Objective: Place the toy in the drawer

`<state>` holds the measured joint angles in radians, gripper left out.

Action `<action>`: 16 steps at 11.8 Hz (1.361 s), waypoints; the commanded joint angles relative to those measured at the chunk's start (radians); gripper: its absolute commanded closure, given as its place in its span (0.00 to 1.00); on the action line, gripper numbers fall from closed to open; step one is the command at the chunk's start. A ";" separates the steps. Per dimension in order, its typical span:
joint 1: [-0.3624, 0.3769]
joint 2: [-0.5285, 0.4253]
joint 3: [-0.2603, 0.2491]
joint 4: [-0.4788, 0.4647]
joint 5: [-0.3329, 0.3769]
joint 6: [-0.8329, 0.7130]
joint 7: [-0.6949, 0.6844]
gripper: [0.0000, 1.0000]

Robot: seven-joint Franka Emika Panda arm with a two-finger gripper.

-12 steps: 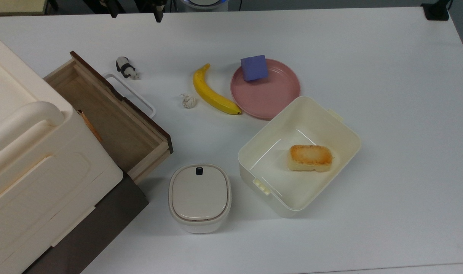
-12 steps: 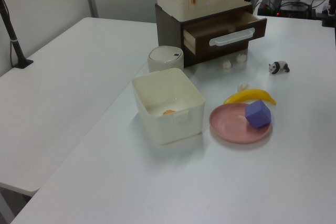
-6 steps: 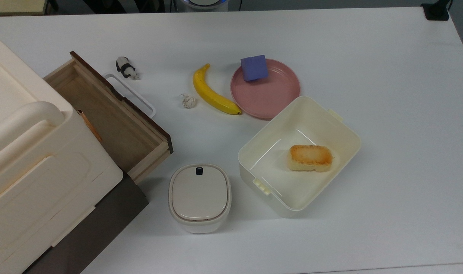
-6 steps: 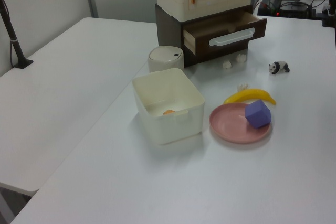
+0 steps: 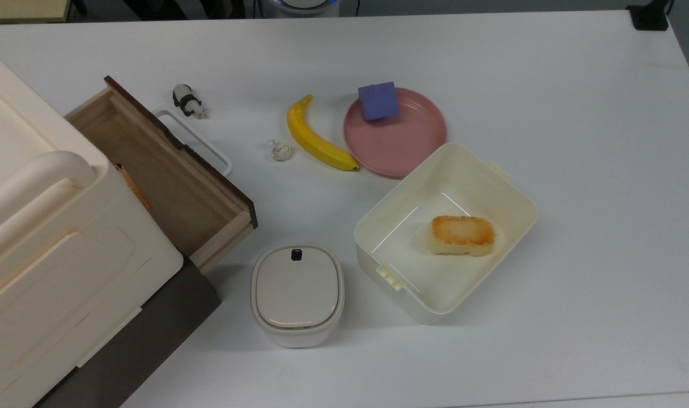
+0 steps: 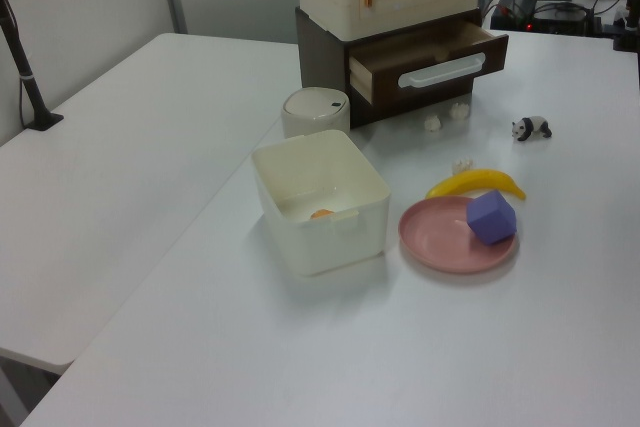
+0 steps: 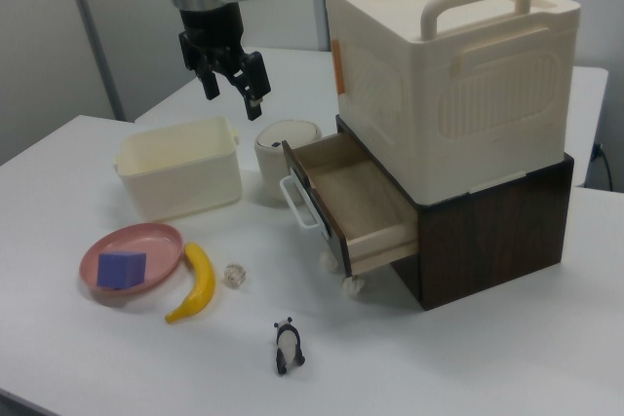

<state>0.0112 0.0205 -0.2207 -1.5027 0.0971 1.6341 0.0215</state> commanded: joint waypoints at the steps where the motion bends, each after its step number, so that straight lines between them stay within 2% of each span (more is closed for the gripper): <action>1: 0.009 -0.002 -0.005 0.013 0.009 -0.037 0.008 0.00; 7: 0.003 0.000 0.011 -0.004 -0.007 -0.051 -0.001 0.00; 9: 0.009 -0.023 0.011 -0.051 -0.014 -0.112 -0.028 0.00; 10: 0.009 -0.030 0.012 -0.082 -0.048 -0.140 -0.041 0.00; 11: 0.009 -0.045 0.032 -0.114 -0.106 -0.149 -0.095 0.00; 13: -0.008 -0.082 0.110 -0.207 -0.207 -0.151 -0.202 0.00; 16: -0.092 -0.135 0.156 -0.321 -0.234 -0.149 -0.265 0.00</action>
<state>-0.0093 -0.0179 -0.1118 -1.6852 -0.1042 1.4827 -0.1565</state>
